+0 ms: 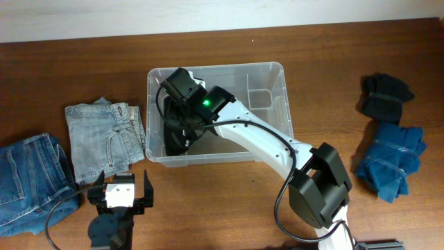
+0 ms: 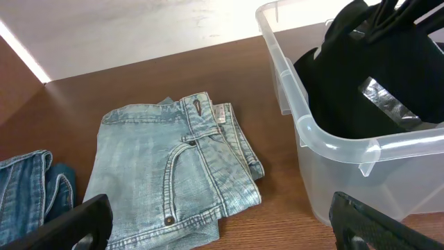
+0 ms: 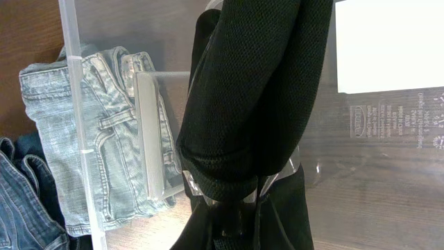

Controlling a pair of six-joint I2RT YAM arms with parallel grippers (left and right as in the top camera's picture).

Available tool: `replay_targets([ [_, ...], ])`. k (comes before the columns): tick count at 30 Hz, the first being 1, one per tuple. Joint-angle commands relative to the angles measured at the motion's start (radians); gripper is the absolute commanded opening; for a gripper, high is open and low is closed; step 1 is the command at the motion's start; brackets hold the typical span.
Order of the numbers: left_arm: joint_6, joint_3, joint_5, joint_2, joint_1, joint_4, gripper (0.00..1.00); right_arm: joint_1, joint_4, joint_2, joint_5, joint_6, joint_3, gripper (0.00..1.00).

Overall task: Pack container
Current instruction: 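Lower the black bundle into the box's left side and release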

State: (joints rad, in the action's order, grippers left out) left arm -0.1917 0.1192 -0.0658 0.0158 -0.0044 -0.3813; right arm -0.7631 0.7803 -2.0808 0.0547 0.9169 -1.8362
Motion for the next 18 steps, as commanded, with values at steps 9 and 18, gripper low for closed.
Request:
replay_targets([
  [9, -0.016, -0.005, 0.01, -0.004, 0.005, 0.002, 1.0, -0.011, -0.022, -0.01, 0.016, 0.008, -0.012, 0.04],
  [18, -0.016, -0.005, 0.01, -0.004, 0.005, 0.002, 0.99, -0.012, -0.023, -0.036, 0.016, 0.008, -0.012, 0.04],
])
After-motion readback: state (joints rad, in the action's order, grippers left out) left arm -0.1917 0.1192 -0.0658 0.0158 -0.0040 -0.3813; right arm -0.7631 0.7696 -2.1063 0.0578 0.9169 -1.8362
